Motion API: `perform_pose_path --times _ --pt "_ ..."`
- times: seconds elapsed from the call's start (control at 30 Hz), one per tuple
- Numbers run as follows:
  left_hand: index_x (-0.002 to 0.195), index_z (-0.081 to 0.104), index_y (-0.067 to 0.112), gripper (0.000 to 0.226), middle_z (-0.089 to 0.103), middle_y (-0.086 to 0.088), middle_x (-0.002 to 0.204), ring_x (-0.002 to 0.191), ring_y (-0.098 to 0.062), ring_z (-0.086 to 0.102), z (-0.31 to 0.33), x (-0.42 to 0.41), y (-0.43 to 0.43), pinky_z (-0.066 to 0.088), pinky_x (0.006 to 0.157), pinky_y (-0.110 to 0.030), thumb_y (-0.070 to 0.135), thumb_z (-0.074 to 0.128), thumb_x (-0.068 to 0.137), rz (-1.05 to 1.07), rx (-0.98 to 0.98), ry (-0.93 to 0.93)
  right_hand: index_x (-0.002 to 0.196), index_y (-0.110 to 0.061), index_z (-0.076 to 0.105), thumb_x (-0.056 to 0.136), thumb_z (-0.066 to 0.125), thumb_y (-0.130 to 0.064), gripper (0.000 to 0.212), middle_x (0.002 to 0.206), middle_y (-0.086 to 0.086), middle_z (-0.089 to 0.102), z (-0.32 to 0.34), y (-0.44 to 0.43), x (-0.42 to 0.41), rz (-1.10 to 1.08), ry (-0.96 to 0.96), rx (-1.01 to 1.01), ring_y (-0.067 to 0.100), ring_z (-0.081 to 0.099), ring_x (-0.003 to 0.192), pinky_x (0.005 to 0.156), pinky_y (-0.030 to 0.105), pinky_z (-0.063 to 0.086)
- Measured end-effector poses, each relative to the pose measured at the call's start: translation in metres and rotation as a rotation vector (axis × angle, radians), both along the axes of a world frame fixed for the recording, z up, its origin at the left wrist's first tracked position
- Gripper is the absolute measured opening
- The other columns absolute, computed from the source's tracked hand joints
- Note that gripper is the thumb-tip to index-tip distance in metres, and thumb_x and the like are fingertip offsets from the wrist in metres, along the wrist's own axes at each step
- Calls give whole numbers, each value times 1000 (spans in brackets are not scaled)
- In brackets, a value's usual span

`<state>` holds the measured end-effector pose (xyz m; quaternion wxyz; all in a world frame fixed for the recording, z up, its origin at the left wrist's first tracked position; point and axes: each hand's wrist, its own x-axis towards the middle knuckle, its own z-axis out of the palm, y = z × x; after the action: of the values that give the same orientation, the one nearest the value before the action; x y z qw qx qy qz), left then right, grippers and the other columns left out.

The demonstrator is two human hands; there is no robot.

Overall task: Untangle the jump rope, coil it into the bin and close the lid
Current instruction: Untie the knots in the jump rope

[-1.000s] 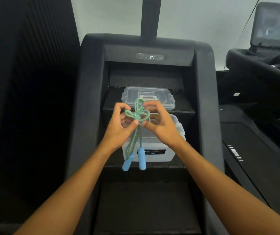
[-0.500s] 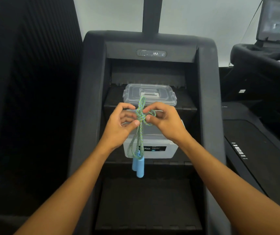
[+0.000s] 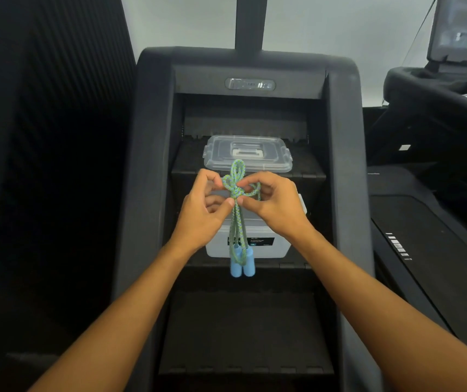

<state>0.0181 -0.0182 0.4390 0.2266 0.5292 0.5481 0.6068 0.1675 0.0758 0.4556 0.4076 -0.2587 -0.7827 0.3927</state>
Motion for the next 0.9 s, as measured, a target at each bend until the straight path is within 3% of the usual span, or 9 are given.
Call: perform_pose_path --times 0.1,0.2,0.33,0.5,0.6,0.67,0.73,0.8,0.9 --pt "107 43 23 38 61 -1 110 81 -12 73 0 4 -1 58 75 -25 0 69 91 58 62 127 93 -28 76 77 84 -7 28 90 8 73 2 -2 3 -24 9 -34 21 66 74 69 42 56" --pt "108 49 28 36 56 0 113 88 -11 74 -2 5 -2 58 78 -22 2 68 92 70 126 259 93 -18 78 77 85 -5 22 84 2 73 3 -4 4 -30 9 -56 6 58 62 64 30 51" --pt "113 66 13 21 60 -4 118 95 -7 71 -2 3 -3 55 84 -15 4 69 94 45 163 425 90 -21 78 75 87 -9 21 79 -7 74 -1 0 4 -51 10 -58 36 64 73 73 53 59" --pt "113 68 9 23 63 -5 125 102 -9 69 0 1 -1 58 90 -22 5 71 91 70 168 504 91 -17 76 78 84 -6 18 69 -20 68 0 1 5 -42 -32 -80 3 56 58 73 53 61" --pt "105 66 6 19 57 -5 134 112 -13 65 3 0 0 56 93 -22 6 73 88 75 169 567 89 -23 73 78 83 -9 20 84 -2 74 -1 0 4 -14 -45 -71 35 68 70 70 57 60" --pt "98 62 9 17 59 -4 126 108 -13 62 6 -1 0 55 88 -24 9 74 85 97 142 619 85 -26 70 77 81 -11 21 88 6 74 -3 1 4 -5 -54 -68 50 66 81 71 60 59" --pt "90 58 12 19 58 0 107 91 -10 57 7 0 -1 46 77 -18 12 74 80 139 84 648 83 -28 68 76 80 -13 20 88 12 72 -6 0 3 -7 -72 -59 52 64 83 72 61 57" --pt "86 57 14 20 55 1 93 77 -8 50 7 0 -1 36 68 -10 15 75 77 166 30 647 83 -29 67 78 80 -17 18 84 17 70 -9 -2 3 -17 -112 -21 47 64 78 69 59 56" --pt "81 56 15 21 55 4 86 74 -8 49 4 -1 -3 34 64 -7 13 76 72 163 -6 638 87 -27 70 80 80 -16 17 82 10 69 -15 -10 4 -41 -205 114 28 63 69 69 50 55"
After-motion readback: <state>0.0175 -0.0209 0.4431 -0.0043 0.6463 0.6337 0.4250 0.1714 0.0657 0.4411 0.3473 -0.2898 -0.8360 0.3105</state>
